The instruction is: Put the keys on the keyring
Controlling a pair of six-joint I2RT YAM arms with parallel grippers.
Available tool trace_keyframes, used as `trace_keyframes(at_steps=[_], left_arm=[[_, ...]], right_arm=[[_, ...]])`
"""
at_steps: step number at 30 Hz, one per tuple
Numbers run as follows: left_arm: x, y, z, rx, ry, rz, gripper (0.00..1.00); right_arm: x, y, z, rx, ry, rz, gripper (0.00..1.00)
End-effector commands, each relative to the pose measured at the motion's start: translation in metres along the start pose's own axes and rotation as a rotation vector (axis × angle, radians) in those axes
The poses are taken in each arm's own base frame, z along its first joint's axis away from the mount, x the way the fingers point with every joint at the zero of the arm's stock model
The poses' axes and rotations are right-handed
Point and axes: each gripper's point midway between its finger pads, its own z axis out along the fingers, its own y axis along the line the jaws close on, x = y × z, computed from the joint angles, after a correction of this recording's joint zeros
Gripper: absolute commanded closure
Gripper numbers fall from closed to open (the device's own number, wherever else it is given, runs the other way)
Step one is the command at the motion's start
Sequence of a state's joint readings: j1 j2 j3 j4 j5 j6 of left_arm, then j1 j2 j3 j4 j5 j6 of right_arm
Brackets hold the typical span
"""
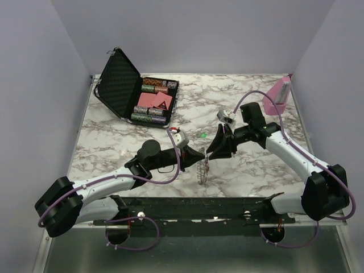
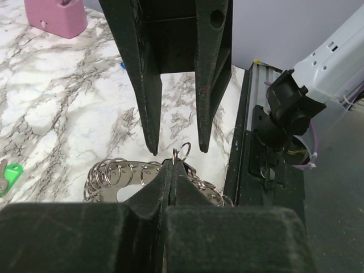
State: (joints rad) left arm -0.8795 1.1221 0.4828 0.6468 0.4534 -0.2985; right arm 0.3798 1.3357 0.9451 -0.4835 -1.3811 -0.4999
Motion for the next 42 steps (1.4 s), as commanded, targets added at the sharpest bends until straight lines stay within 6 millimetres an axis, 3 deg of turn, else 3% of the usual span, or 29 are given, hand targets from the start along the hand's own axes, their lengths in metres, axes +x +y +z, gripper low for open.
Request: trace_keyframes(at_steps=[1, 29, 36, 42], left_arm=[[-0.027, 0.001, 0.003, -0.027, -0.074, 0.041, 1.00], [-0.033, 0.007, 0.008, -0.093, -0.139, -0.020, 1.00], [-0.029, 0.006, 0.009, -0.094, -0.132, -0.026, 1.00], [-0.027, 0.007, 0.008, -0.098, -0.129, -0.028, 1.00]], right_arm=[[-0.003, 0.003, -0.001, -0.005, -0.014, -0.006, 0.53], [0.005, -0.013, 0.003, 0.071, 0.019, 0.009, 0.58], [0.002, -0.013, 0.003, 0.073, 0.019, 0.003, 0.69], [0.001, -0.014, 0.003, 0.075, 0.018, 0.000, 0.88]])
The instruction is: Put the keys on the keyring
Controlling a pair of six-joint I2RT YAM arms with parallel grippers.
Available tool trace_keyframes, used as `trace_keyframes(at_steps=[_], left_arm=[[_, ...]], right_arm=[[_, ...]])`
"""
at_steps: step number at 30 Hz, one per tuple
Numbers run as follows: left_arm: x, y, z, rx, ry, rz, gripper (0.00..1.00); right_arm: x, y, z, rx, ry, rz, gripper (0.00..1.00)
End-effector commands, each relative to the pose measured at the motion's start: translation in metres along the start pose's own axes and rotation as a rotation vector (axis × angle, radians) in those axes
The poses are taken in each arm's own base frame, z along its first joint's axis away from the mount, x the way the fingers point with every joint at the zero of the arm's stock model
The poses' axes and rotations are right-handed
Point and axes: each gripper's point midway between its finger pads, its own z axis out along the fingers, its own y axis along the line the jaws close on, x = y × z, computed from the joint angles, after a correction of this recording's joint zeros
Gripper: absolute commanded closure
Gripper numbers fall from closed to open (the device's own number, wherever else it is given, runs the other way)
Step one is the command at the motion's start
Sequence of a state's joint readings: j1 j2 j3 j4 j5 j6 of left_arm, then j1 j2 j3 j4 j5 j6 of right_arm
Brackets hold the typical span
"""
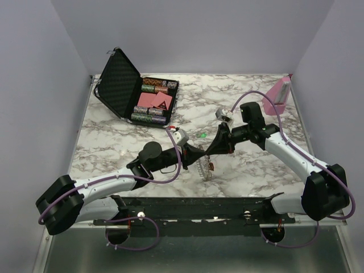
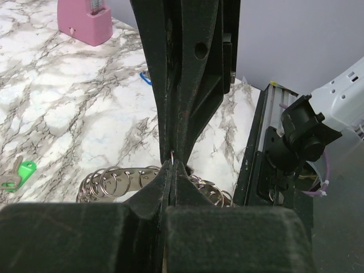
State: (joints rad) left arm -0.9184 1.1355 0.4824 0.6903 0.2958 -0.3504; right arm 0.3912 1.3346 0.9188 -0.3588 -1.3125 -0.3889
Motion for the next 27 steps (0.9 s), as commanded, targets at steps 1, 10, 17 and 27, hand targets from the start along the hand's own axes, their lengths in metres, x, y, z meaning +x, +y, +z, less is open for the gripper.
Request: trace_keyframes(at_steps=[1, 10, 17, 27], left_arm=[[-0.018, -0.005, 0.002, 0.009, -0.071, 0.010, 1.00], [-0.013, -0.004, -0.002, 0.004, -0.050, 0.012, 0.95], [-0.011, -0.002, -0.006, -0.005, -0.027, 0.010, 0.71], [-0.004, -0.005, -0.019, 0.054, 0.150, 0.116, 0.41]], right_arm=[[0.000, 0.000, 0.000, 0.013, 0.007, -0.018, 0.89], [0.002, 0.003, -0.001, 0.003, 0.021, -0.048, 1.00], [0.004, 0.003, -0.003, 0.013, 0.038, -0.071, 1.00], [0.007, 0.000, -0.007, 0.046, 0.079, -0.111, 1.00]])
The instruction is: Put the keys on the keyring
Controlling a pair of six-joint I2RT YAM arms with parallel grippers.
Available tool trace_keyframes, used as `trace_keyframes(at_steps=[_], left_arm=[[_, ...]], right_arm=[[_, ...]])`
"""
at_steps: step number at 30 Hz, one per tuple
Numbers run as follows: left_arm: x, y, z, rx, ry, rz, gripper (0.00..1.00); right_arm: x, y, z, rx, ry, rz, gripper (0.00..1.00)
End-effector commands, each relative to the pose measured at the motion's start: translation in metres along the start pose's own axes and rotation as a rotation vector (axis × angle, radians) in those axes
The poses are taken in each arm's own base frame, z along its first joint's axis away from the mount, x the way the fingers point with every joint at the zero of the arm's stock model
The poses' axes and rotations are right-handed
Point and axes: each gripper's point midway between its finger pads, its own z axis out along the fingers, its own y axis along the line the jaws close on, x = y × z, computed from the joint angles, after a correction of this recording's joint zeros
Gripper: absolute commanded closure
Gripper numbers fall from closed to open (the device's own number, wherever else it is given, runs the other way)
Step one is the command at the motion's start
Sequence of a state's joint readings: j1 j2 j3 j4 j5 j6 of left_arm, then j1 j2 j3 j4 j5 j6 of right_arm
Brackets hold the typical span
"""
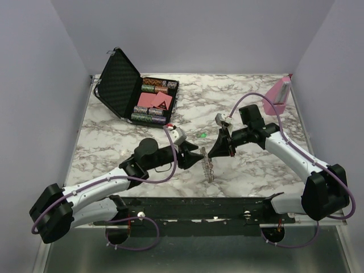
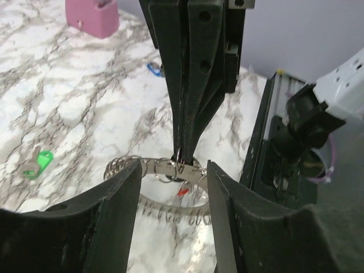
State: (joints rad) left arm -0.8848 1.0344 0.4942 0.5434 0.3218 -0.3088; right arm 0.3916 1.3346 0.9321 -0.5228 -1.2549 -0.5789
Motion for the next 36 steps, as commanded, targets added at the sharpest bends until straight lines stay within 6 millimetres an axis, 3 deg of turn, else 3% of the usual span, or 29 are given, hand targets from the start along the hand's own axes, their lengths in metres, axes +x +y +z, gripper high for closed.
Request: trace_keyframes(at_steps=[1, 11, 25, 30, 36], left_arm=[[0.002, -0.009, -0.002, 0.083, 0.148, 0.104, 0.40], [0.003, -0.012, 0.011, 0.143, 0.310, 0.140, 0.36], [0.009, -0.005, 0.025, 0.142, 0.397, 0.119, 0.46], [0.012, -0.004, 0.027, 0.140, 0.428, 0.109, 0.55], [0.016, -0.004, 0.028, 0.149, 0.452, 0.095, 0.56]], right_arm=[[-0.010, 0.001, -0.004, 0.021, 0.017, -0.067, 0.99], [-0.009, 0.001, -0.004, 0.027, 0.023, -0.072, 0.99], [-0.010, 0.002, -0.004, 0.019, 0.017, -0.072, 0.98], [-0.011, 0.003, -0.004, 0.017, 0.015, -0.073, 0.98], [-0.011, 0.003, -0.004, 0.017, 0.014, -0.071, 0.98]])
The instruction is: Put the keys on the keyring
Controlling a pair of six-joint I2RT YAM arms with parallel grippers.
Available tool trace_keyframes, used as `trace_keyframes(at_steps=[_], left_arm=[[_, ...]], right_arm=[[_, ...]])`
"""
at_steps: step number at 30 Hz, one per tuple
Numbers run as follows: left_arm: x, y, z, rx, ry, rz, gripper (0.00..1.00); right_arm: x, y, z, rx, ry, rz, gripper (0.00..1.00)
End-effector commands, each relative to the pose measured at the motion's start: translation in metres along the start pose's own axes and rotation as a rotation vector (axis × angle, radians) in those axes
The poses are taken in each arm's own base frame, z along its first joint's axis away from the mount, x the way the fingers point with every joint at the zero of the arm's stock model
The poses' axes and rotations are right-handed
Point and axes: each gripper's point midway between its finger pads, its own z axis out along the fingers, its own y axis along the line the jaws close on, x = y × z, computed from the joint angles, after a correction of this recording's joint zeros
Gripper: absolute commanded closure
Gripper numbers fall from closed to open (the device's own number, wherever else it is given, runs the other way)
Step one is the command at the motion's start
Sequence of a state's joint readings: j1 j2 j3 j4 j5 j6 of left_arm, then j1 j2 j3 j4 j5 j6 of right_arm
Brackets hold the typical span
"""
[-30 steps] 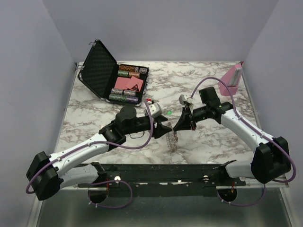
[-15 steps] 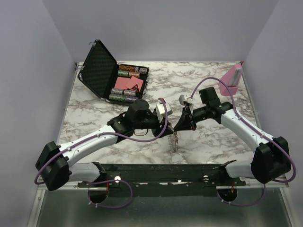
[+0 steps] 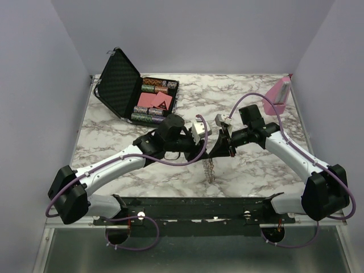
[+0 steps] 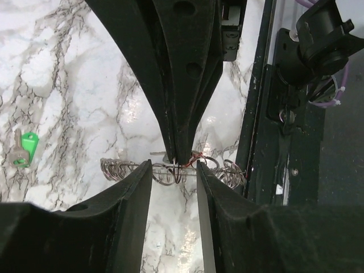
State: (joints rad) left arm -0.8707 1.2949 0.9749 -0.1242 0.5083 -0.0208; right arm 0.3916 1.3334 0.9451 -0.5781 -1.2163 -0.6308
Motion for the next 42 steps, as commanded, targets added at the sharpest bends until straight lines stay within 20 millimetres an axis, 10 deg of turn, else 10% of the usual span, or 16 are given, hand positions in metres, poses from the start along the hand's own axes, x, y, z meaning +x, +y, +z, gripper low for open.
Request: trace_keyframes(at_steps=[1, 8, 15, 31, 42], left_arm=[[0.001, -0.004, 0.001, 0.033, 0.028, -0.002, 0.57], [0.001, 0.000, 0.006, 0.026, 0.046, -0.014, 0.63], [0.004, 0.000, 0.007, 0.036, 0.069, -0.026, 1.00], [-0.022, 0.007, -0.017, -0.109, -0.331, -0.074, 1.00], [-0.026, 0.018, -0.025, -0.186, -0.492, -0.252, 1.00]], right_arm=[[-0.015, 0.005, -0.002, -0.006, -0.019, -0.058, 0.98], [-0.016, 0.006, -0.002, -0.010, -0.021, -0.058, 0.97], [-0.016, 0.006, -0.002, -0.010, -0.024, -0.058, 0.96], [-0.030, 0.026, -0.003, -0.108, -0.086, -0.056, 0.57], [-0.026, 0.009, -0.003, -0.029, -0.057, -0.038, 0.53]])
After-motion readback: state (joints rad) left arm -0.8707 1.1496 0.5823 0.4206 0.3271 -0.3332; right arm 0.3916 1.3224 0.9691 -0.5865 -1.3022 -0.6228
